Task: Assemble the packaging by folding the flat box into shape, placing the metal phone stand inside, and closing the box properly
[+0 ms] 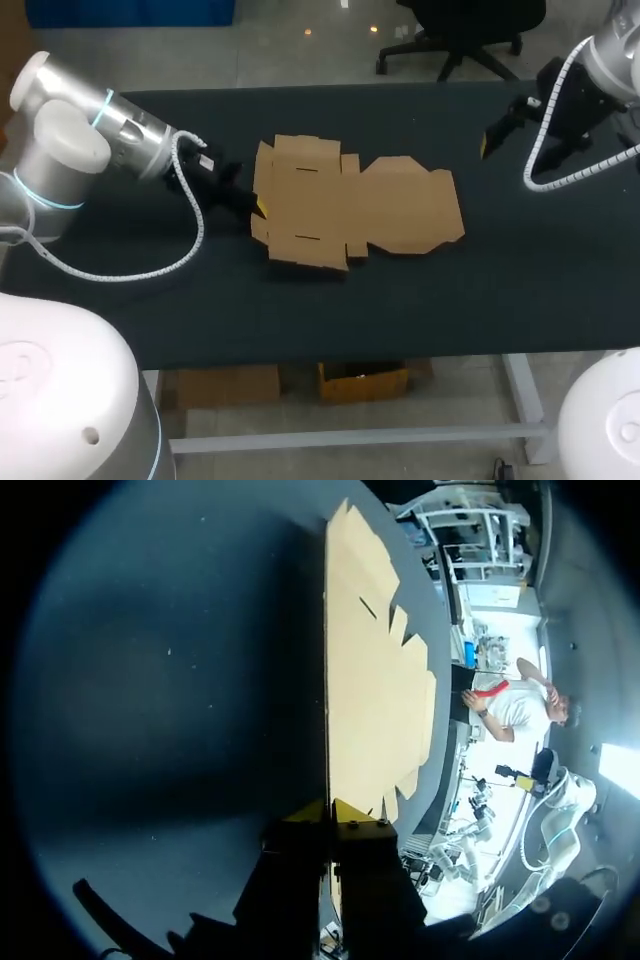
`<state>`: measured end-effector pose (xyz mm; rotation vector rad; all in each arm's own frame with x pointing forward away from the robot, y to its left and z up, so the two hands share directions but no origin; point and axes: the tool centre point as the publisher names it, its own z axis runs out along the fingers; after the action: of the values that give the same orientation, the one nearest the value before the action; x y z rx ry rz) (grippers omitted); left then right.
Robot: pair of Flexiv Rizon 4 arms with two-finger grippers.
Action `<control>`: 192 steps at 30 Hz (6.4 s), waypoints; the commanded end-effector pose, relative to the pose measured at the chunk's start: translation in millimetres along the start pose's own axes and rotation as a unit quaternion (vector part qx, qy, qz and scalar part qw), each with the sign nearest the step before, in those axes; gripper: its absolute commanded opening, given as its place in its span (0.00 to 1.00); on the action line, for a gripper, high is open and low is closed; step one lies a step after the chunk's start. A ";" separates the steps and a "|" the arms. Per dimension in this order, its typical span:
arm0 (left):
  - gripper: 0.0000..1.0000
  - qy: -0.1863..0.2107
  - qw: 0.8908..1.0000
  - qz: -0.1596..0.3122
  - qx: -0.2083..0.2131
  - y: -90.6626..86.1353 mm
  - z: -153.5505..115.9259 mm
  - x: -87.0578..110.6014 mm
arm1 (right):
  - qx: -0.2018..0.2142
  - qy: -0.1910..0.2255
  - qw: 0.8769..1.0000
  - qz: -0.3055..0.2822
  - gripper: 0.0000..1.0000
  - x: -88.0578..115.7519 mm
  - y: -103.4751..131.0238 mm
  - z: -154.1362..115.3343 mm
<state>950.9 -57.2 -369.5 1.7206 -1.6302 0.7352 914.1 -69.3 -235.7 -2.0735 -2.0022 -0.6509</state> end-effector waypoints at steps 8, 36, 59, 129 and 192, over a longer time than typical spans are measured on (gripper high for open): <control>0.00 0.016 0.999 0.012 0.037 17.3 13.7 0.9 | -0.001 0.003 1.000 0.000 1.00 -1.3 -4.0 -2.7; 0.00 0.047 0.984 -0.064 0.159 38.0 14.9 -1.8 | -0.002 0.011 1.000 -0.016 1.00 6.5 -0.4 -1.5; 0.83 0.027 0.986 -0.071 0.146 34.0 23.5 11.5 | -0.007 0.010 1.000 -0.016 1.00 3.0 -5.4 -7.7; 0.53 -0.005 1.000 -0.010 -0.013 -65.7 -9.0 -27.6 | -0.008 -0.010 1.000 -0.001 1.00 6.4 -3.8 -14.9; 1.00 -0.054 0.997 0.006 0.061 9.1 -70.5 -3.3 | -0.009 -0.002 1.000 -0.015 1.00 11.9 -1.6 -16.9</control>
<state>935.4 -14.1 -346.1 1.9399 -1.6603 0.8773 908.7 -65.1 -218.0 -2.0659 -2.0414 -0.6812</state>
